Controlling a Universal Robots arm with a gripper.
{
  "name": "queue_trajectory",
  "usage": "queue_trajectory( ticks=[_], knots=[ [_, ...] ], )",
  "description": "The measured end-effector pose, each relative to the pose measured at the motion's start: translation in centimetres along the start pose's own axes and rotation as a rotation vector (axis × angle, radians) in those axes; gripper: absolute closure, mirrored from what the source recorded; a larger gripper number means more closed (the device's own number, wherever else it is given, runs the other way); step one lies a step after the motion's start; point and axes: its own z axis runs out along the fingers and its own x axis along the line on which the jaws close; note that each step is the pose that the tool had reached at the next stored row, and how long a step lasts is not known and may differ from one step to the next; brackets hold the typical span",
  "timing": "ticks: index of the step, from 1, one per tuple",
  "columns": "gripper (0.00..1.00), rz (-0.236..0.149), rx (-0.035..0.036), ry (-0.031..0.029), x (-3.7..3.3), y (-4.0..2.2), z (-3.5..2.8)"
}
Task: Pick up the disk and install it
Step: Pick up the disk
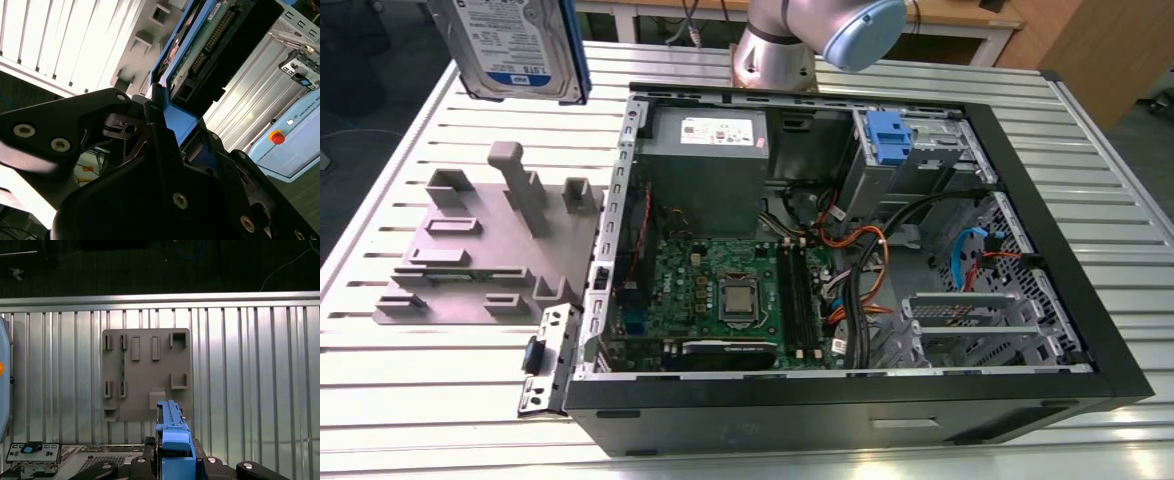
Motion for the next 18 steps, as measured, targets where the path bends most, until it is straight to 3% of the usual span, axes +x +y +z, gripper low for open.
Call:
queue_trajectory(
  ticks=[18],
  knots=[
    [0.63, 0.000, 0.0000, 0.0001, -0.04, -1.30, -0.02]
  ],
)
